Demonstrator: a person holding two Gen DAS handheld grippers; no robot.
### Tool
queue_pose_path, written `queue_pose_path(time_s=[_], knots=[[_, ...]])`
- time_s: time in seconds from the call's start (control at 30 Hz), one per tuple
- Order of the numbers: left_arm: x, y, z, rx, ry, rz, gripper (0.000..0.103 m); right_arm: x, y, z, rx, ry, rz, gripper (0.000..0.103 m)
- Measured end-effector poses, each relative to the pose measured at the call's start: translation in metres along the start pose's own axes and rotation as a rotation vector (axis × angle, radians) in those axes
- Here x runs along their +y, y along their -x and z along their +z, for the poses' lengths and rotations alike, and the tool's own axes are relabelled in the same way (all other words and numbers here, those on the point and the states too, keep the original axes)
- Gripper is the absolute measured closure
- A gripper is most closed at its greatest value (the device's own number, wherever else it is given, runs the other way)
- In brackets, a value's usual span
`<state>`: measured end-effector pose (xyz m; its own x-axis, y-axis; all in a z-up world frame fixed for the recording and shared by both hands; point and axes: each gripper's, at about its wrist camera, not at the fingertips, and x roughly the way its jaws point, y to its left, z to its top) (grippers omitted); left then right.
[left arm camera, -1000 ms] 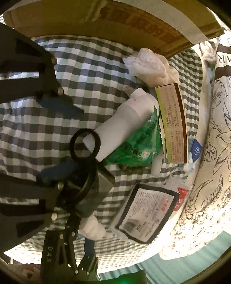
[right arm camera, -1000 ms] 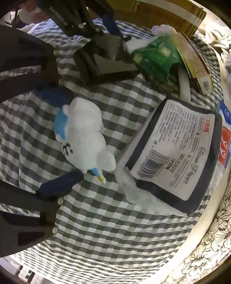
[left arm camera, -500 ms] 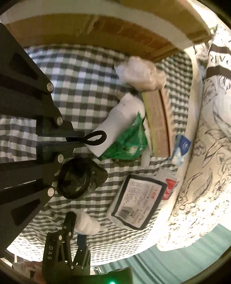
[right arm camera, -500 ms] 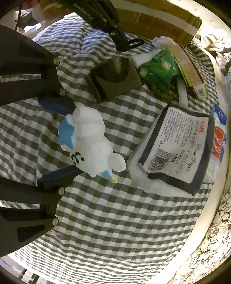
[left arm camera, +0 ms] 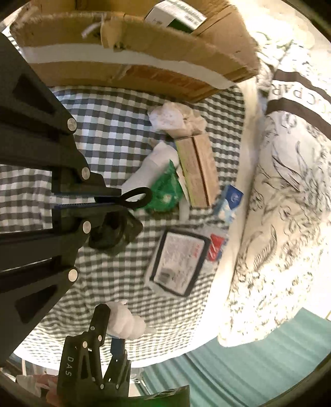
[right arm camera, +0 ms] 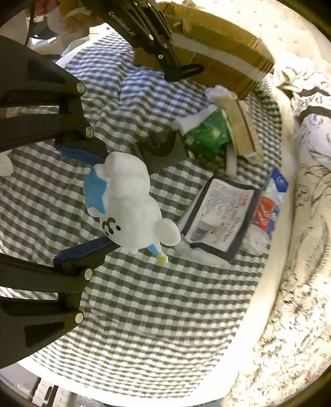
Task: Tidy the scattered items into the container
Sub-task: 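Carry the plush toy and black ring with both grippers into the cardboard box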
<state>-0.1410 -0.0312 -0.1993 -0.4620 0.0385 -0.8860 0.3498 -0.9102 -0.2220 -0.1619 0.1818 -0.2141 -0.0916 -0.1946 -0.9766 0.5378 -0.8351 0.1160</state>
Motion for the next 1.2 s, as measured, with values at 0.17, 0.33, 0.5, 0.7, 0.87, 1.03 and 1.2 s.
queue_pose_path(time_s=[0.17, 0.33, 0.5, 0.7, 0.87, 1.03, 1.2], knots=[[-0.015, 0.032, 0.006, -0.022, -0.032, -0.001, 0.099, 0.014, 0.027, 0.002, -0.05, -0.007, -0.008, 0.049], [-0.027, 0.06, 0.007, -0.041, -0.061, 0.019, 0.099, 0.021, 0.067, -0.013, -0.113, -0.012, -0.015, 0.049], [-0.034, 0.093, 0.004, -0.085, -0.065, 0.018, 0.099, 0.03, 0.1, -0.024, -0.181, -0.054, -0.029, 0.049], [-0.041, 0.13, -0.007, -0.132, -0.073, 0.016, 0.099, 0.047, 0.135, -0.036, -0.251, -0.044, -0.034, 0.049], [-0.041, 0.156, -0.014, -0.17, -0.057, 0.027, 0.099, 0.066, 0.154, -0.046, -0.285, -0.013, -0.034, 0.049], [-0.032, 0.182, -0.021, -0.205, -0.019, 0.042, 0.099, 0.084, 0.17, -0.05, -0.315, 0.018, -0.024, 0.049], [-0.018, 0.204, -0.031, -0.239, 0.015, 0.063, 0.099, 0.106, 0.176, -0.052, -0.329, 0.063, -0.01, 0.049]])
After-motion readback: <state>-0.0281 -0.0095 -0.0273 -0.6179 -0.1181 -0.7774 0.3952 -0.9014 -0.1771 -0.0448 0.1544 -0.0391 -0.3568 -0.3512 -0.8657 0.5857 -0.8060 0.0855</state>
